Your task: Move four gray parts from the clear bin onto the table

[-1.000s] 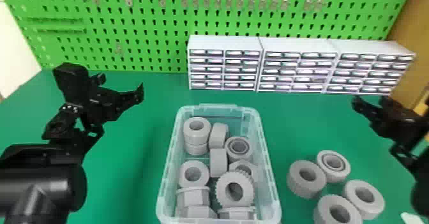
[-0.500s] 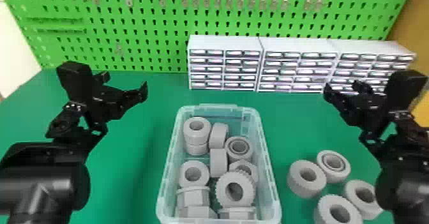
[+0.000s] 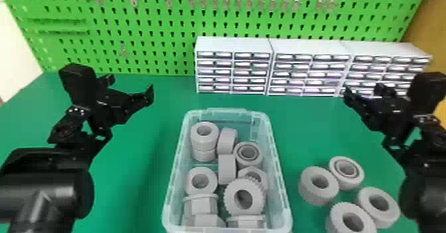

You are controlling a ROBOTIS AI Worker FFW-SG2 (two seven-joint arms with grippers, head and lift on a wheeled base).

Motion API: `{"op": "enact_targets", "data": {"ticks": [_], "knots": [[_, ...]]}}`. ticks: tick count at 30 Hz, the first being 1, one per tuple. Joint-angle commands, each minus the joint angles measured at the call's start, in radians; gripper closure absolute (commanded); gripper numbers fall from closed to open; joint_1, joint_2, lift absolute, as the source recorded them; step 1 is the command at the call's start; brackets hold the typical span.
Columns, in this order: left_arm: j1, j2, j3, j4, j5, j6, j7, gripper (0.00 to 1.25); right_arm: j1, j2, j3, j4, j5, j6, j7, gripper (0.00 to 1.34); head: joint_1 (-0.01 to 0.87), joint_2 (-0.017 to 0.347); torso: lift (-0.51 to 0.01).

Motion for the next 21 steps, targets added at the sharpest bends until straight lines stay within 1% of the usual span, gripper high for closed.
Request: {"op": "enact_targets", "data": {"ticks": [1,9,21], "knots": [[0.001,0.000,0.001,0.000,-0.004,0.000,0.000,0.12,0.006,-0.008,-0.024,-0.013,0.012,0.022,0.000,0.47,0.678,0.034,-0.050],[0.002,0.000,0.001,0.000,-0.004,0.000,0.000,0.12,0.009,-0.017,-0.036,-0.025,0.022,0.031,0.000,0.47,0.678,0.034,-0.050],[0.004,0.000,0.003,0.000,-0.004,0.000,0.000,0.12,0.014,-0.017,-0.036,-0.025,0.022,0.034,0.000,0.47,0.678,0.034,-0.050]]}}
